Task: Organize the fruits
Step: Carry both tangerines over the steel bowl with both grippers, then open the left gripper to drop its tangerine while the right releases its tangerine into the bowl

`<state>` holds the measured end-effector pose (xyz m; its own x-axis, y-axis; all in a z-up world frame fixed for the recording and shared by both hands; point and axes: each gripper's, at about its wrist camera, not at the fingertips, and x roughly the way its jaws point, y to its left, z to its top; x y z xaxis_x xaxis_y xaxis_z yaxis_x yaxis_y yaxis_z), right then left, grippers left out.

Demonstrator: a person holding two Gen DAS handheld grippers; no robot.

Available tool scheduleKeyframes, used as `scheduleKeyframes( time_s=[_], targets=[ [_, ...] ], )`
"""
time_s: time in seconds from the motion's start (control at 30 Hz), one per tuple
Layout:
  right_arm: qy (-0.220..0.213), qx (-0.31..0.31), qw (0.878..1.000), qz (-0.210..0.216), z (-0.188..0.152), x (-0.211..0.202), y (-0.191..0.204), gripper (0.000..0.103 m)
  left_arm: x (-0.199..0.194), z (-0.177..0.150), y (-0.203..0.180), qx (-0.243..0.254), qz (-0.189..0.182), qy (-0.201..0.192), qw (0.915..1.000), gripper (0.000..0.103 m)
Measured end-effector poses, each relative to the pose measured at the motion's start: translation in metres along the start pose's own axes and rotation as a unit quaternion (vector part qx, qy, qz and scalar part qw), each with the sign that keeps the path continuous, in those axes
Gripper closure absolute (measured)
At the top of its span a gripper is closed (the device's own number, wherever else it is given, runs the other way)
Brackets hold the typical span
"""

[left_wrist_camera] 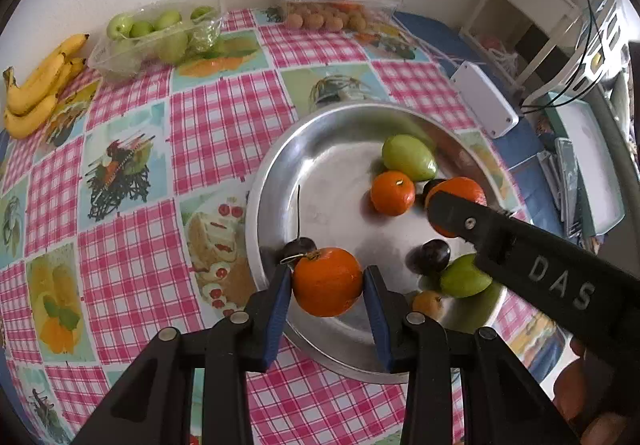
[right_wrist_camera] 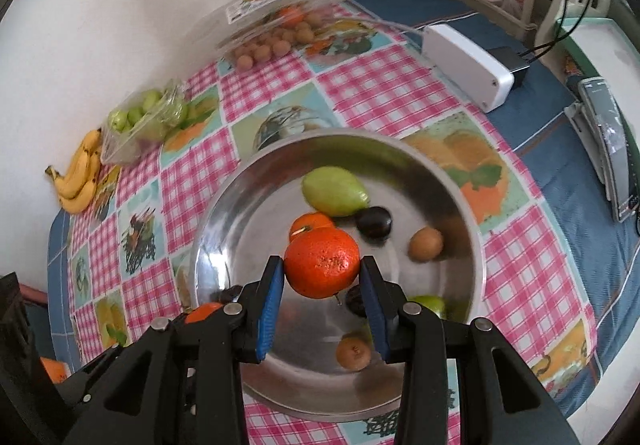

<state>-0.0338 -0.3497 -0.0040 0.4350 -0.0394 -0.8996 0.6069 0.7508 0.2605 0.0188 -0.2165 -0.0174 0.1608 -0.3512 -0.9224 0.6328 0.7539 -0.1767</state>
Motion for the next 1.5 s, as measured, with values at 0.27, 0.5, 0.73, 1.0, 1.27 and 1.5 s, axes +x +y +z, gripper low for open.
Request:
scheduleKeyframes(
  time_s=[0.27,0.5,0.73,1.0,1.27,1.5],
  targets=[
    [0.033,-0.018,0.999,-0.006,-0.008,0.016,0.010,0.062,0.014,-0.004,0.001,0.001,0.011,0.019,0.9997,0.063],
    [0.050,-0.020,0.998,-0.012,-0.010,0.026,0.011,0.062,0.017,-0.005,0.001,0.003,0.011,0.025,0.9996,0.063],
    [0.058,-0.019,0.998,-0.016,-0.011,0.029,0.011,0.062,0.020,-0.005,0.000,0.006,0.011,0.029,0.9995,0.063],
    [0.064,-0.021,0.998,-0.019,-0.010,0.033,0.012,0.062,0.021,-0.006,-0.001,0.006,0.009,0.031,0.9994,0.062],
    [0.061,-0.020,0.998,-0.019,-0.011,0.032,0.012,0.062,0.017,-0.006,-0.002,0.008,0.005,0.027,0.9996,0.054],
    [0.048,-0.018,0.999,-0.017,-0.009,0.026,0.012,0.061,0.009,-0.004,0.000,0.002,0.000,0.021,0.9998,0.054]
  ],
)
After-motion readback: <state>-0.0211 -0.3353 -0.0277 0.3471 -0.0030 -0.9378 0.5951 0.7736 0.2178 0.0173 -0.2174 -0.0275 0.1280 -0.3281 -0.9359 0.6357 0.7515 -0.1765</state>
